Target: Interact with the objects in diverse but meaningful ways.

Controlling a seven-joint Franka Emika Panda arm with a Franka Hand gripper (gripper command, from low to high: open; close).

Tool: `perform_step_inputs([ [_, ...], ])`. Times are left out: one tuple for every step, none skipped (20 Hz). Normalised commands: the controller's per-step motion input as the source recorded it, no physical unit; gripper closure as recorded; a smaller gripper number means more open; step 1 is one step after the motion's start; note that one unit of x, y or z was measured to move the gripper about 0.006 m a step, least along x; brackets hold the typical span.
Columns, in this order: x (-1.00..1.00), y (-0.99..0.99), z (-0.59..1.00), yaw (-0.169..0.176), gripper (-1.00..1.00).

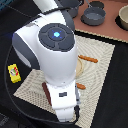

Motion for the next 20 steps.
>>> perform_step_inputs([
  [0.06,0.0,1.0,-0.106,1.0],
  [0.0,0.04,1.0,-0.097,1.0],
  [0.0,0.17,1.0,-0.083,1.0],
  [-0.03,0.41,1.0,-0.047,1.0],
  [-0.18,0.58,1.0,-0.011,1.0],
  [-0.27,0.67,1.0,0.0,1.0],
  [-0.29,0.81,0.92,0.0,1.0],
  [-0.23,0.84,0.87,0.005,1.0],
  [-0.23,0.85,0.84,0.01,1.0],
  [-0.21,0.85,0.82,0.013,1.0],
  [-0.18,0.89,0.79,0.0,1.0],
  [-0.14,0.92,0.74,0.0,1.0],
  [-0.13,0.93,0.7,0.0,1.0],
  [-0.1,0.93,0.65,0.0,1.0],
  [-0.09,0.94,0.64,0.0,1.0],
  [-0.1,0.93,0.52,0.0,1.0],
  [-0.14,0.94,0.43,0.0,1.0],
  [-0.15,0.94,0.32,0.0,1.0],
  [-0.17,0.94,0.23,0.0,1.0],
  [-0.17,0.94,0.22,0.0,1.0],
])
